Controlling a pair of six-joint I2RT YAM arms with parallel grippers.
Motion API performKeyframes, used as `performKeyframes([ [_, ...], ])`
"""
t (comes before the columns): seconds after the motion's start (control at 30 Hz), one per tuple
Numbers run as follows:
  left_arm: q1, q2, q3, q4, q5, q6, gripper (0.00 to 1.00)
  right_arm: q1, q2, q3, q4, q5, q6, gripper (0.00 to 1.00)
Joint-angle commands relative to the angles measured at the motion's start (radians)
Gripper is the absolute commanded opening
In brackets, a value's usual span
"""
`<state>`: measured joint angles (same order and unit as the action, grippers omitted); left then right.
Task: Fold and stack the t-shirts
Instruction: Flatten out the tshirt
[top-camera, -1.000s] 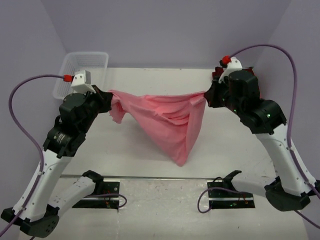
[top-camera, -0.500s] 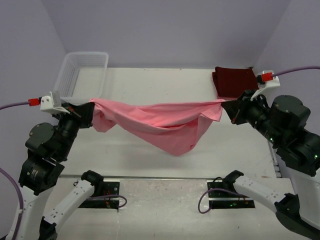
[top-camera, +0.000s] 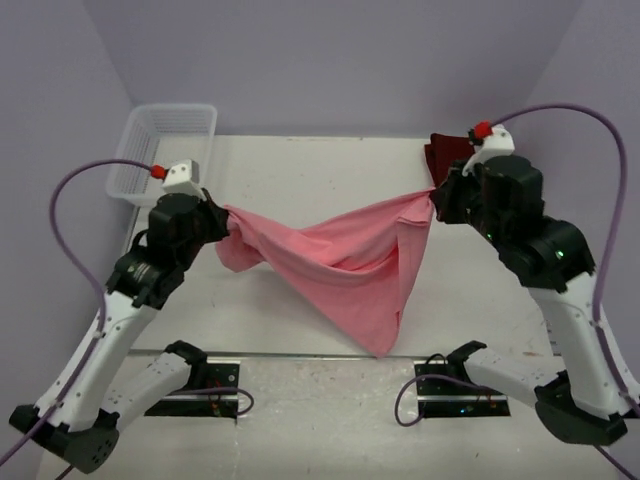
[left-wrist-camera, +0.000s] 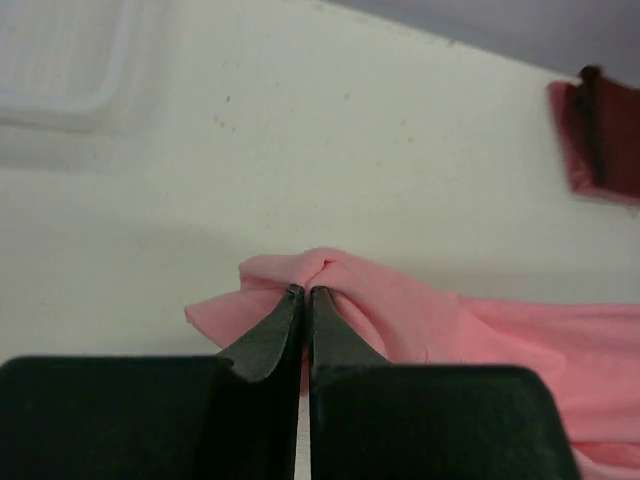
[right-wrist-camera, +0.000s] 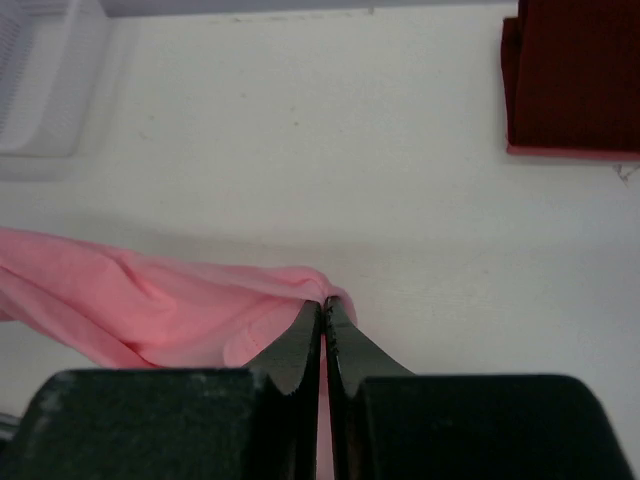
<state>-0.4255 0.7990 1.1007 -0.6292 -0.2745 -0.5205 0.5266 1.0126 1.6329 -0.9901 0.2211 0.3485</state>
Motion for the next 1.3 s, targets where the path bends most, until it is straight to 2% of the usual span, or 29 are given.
performKeyframes([
  [0.0, 0.005, 0.124, -0.115, 0.012, -0.054, -0.042, 0.00, -0.091, 0.147, -0.091, 0.090, 0.043, 0.001, 0.00],
  [0.13, 0.007, 0.250, -0.194, 0.080, -0.100, -0.061, 0.00, -0.213, 0.378, -0.099, 0.174, 0.041, -0.026, 0.00],
  [0.23, 0.007, 0.336, -0.185, 0.063, -0.185, -0.113, 0.00, -0.264, 0.530, 0.002, 0.167, 0.029, -0.049, 0.00],
  [0.27, 0.007, 0.357, -0.180, 0.066, -0.213, -0.128, 0.01, -0.272, 0.634, 0.074, 0.159, 0.027, -0.049, 0.02],
  [0.3, 0.007, 0.382, -0.176, 0.054, -0.221, -0.150, 0.15, -0.274, 0.679, 0.105, 0.156, 0.032, -0.052, 0.11],
  [0.33, 0.007, 0.422, -0.174, 0.062, -0.221, -0.160, 0.21, -0.275, 0.723, 0.143, 0.136, 0.035, -0.060, 0.22],
  [0.37, 0.007, 0.440, -0.174, 0.069, -0.219, -0.180, 0.33, -0.274, 0.783, 0.198, 0.128, 0.049, -0.060, 0.42],
  [0.4, 0.005, 0.457, -0.165, 0.071, -0.227, -0.190, 0.52, -0.274, 0.797, 0.208, 0.133, 0.047, -0.065, 0.46],
  [0.47, 0.002, 0.494, -0.156, 0.066, -0.255, -0.203, 0.61, -0.274, 0.804, 0.223, 0.124, 0.047, -0.068, 0.51],
  [0.57, -0.008, 0.494, -0.139, 0.011, -0.360, -0.257, 0.67, -0.274, 0.756, 0.153, 0.128, 0.032, -0.069, 0.58],
  [0.6, -0.016, 0.487, -0.140, 0.006, -0.379, -0.259, 0.68, -0.274, 0.707, 0.125, 0.128, 0.031, -0.054, 0.61],
  [0.73, -0.068, 0.480, -0.128, -0.027, -0.410, -0.269, 0.66, -0.263, 0.554, -0.054, 0.183, -0.064, 0.019, 0.62],
  [0.77, -0.090, 0.483, -0.134, -0.032, -0.393, -0.273, 0.58, -0.254, 0.523, -0.138, 0.201, -0.072, 0.035, 0.61],
  [0.83, -0.117, 0.493, -0.145, -0.035, -0.391, -0.297, 0.53, -0.231, 0.450, -0.212, 0.249, -0.107, 0.062, 0.61],
  [0.9, -0.153, 0.514, -0.160, -0.032, -0.397, -0.309, 0.47, -0.203, 0.428, -0.300, 0.263, -0.097, 0.085, 0.61],
  [1.1, -0.167, 0.562, -0.176, 0.022, -0.342, -0.300, 0.45, -0.036, 0.463, -0.479, 0.249, -0.055, 0.184, 0.58],
  [1.27, -0.174, 0.549, -0.173, 0.069, -0.289, -0.274, 0.43, 0.062, 0.414, -0.669, 0.341, -0.138, 0.297, 0.58],
])
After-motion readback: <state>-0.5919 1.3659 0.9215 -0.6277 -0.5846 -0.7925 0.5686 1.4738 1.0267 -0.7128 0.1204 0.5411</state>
